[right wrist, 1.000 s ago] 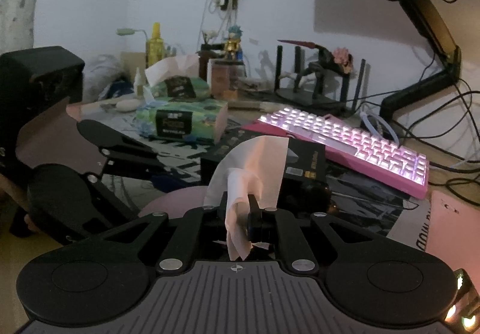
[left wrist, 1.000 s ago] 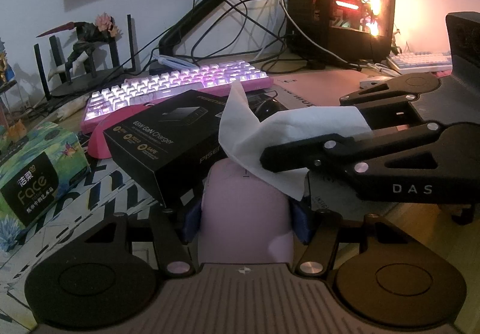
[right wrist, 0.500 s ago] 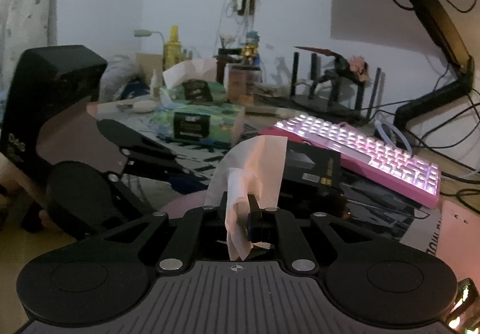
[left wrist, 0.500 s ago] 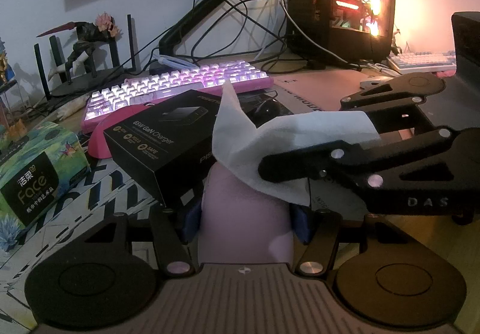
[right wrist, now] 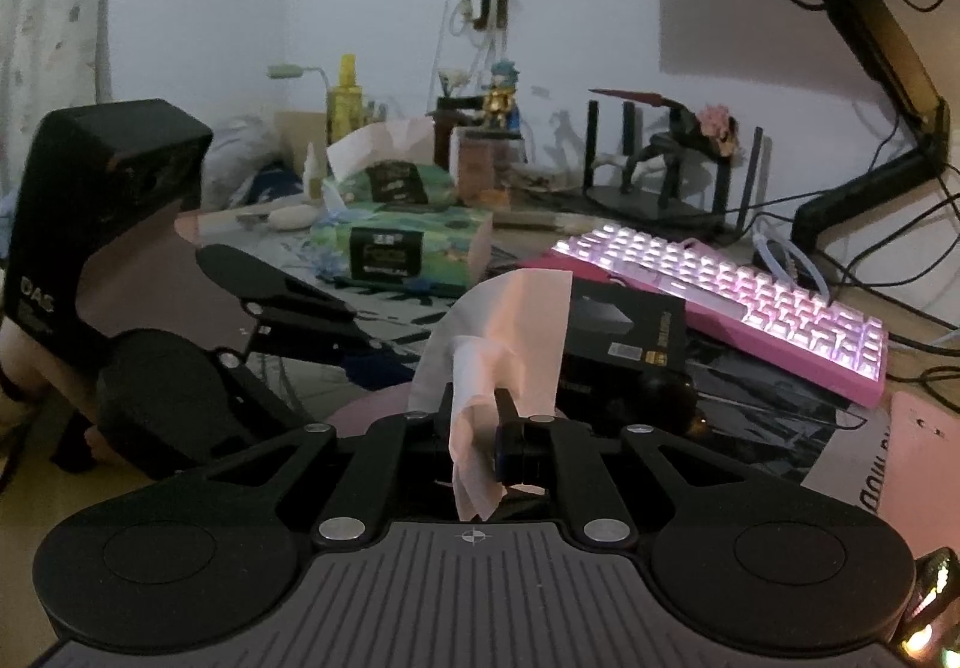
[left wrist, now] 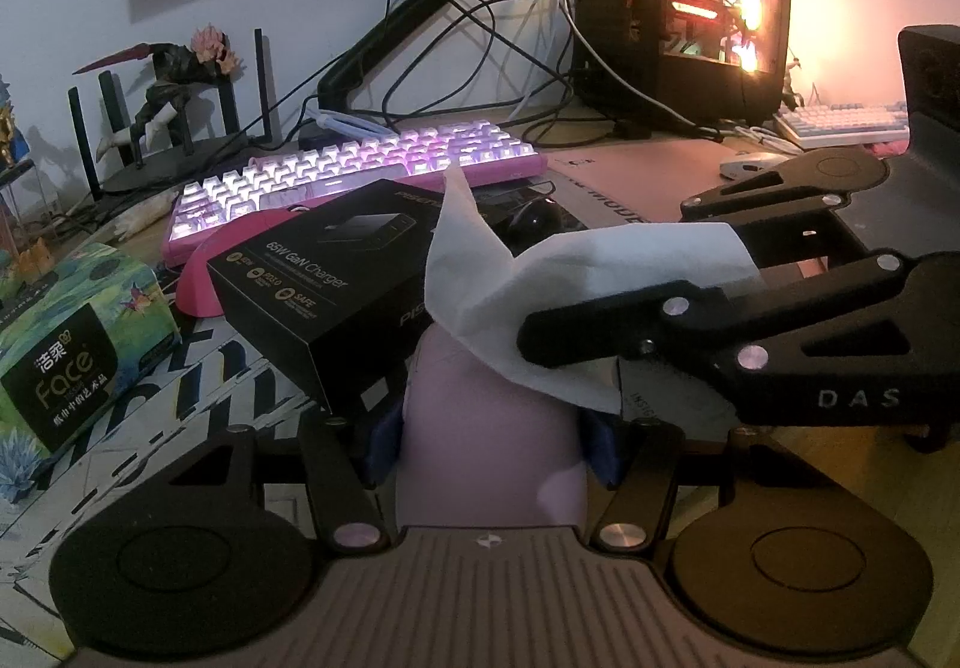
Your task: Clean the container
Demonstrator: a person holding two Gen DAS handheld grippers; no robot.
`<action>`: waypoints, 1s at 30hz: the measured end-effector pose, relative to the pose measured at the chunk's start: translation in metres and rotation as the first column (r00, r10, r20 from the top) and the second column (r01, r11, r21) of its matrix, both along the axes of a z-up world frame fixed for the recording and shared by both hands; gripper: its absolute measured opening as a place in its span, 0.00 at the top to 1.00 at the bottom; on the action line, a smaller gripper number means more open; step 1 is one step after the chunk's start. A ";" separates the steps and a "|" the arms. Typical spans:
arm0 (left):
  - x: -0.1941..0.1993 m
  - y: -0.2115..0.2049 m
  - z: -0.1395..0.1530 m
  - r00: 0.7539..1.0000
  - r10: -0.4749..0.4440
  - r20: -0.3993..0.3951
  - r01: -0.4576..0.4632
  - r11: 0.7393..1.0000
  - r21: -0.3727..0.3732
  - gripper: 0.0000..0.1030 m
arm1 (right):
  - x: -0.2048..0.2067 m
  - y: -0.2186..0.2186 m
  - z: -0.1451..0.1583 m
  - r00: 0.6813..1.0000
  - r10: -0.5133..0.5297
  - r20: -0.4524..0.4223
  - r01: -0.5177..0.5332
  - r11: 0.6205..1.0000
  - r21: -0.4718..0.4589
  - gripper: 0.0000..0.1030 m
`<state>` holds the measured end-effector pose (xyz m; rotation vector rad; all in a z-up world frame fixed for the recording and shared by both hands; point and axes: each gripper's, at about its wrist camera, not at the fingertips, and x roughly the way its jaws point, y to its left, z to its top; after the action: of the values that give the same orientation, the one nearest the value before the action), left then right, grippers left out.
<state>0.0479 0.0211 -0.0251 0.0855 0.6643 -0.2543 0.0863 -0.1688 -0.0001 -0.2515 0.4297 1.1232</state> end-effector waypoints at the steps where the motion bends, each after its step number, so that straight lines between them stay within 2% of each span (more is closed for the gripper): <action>1: 0.000 0.000 0.000 1.000 0.000 0.000 0.000 1.000 0.000 0.42 | 0.000 0.000 0.000 1.000 -0.006 0.000 0.006 1.000 -0.001 0.88; 13: 0.000 0.000 0.000 1.000 0.000 0.000 0.000 1.000 0.000 0.42 | 0.000 -0.001 0.001 0.999 -0.038 0.002 0.038 0.999 -0.013 0.88; 21: 0.000 0.000 0.000 1.000 0.000 0.000 0.000 1.000 0.000 0.42 | -0.004 0.000 0.000 1.000 0.010 0.018 -0.010 1.000 -0.008 0.88; 30: 0.000 0.000 0.000 1.000 0.000 0.000 0.000 1.000 0.000 0.42 | -0.002 -0.003 0.000 0.998 0.055 -0.012 -0.055 0.998 -0.002 0.88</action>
<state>0.0482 0.0215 -0.0252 0.0852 0.6642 -0.2545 0.0841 -0.1723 0.0000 -0.2604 0.4371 1.1790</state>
